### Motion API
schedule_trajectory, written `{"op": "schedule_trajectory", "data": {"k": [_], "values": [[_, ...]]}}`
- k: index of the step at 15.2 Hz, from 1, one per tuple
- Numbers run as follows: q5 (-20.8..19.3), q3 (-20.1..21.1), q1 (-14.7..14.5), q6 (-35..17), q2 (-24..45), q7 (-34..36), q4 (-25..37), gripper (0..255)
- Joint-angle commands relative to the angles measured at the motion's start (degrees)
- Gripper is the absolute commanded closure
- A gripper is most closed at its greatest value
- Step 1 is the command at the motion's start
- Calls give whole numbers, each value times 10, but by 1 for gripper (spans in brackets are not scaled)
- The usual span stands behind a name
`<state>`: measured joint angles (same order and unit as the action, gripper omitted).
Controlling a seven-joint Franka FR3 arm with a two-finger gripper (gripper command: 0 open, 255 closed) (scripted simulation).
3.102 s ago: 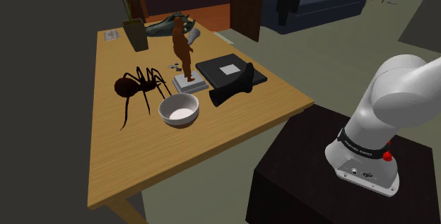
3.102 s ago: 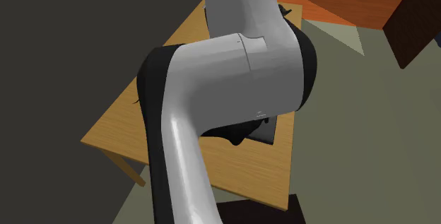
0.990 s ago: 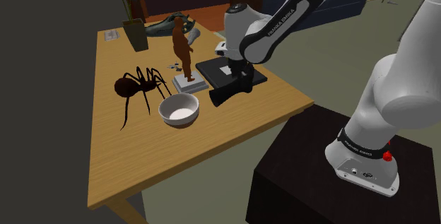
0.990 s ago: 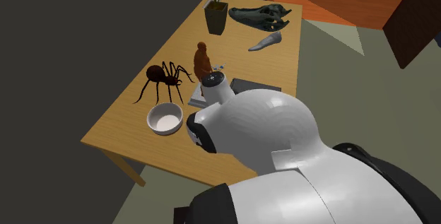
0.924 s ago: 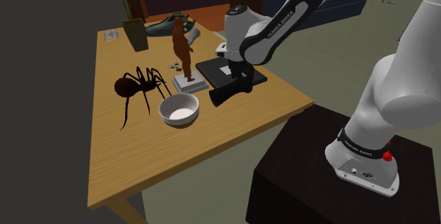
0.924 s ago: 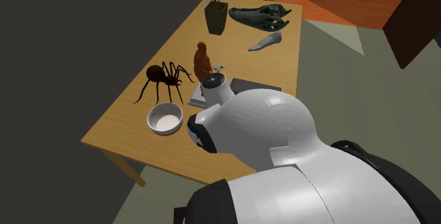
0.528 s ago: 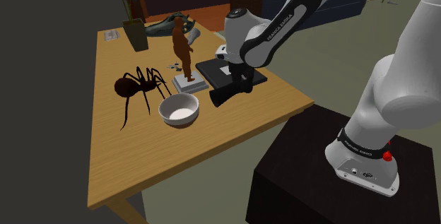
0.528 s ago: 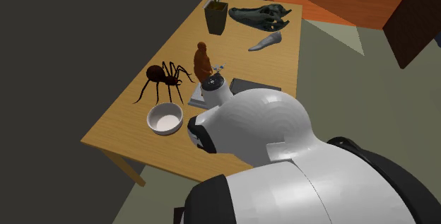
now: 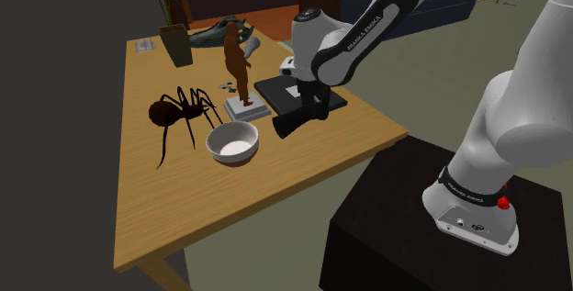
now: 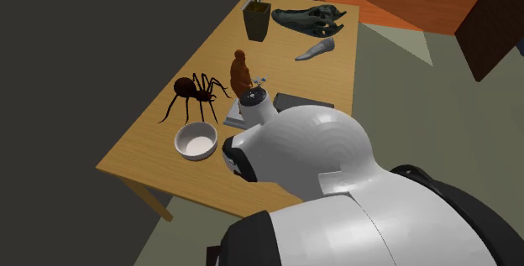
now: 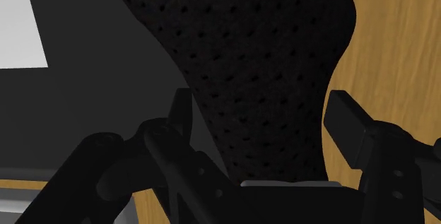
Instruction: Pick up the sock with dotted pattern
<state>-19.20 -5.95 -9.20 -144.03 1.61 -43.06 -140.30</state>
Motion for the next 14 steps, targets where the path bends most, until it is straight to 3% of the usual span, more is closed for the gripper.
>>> {"op": "schedule_trajectory", "data": {"k": [1, 14], "values": [[4, 1, 0, 15, -12, -5, 3, 255], [27, 4, -5, 110, -80, -34, 32, 255]]}}
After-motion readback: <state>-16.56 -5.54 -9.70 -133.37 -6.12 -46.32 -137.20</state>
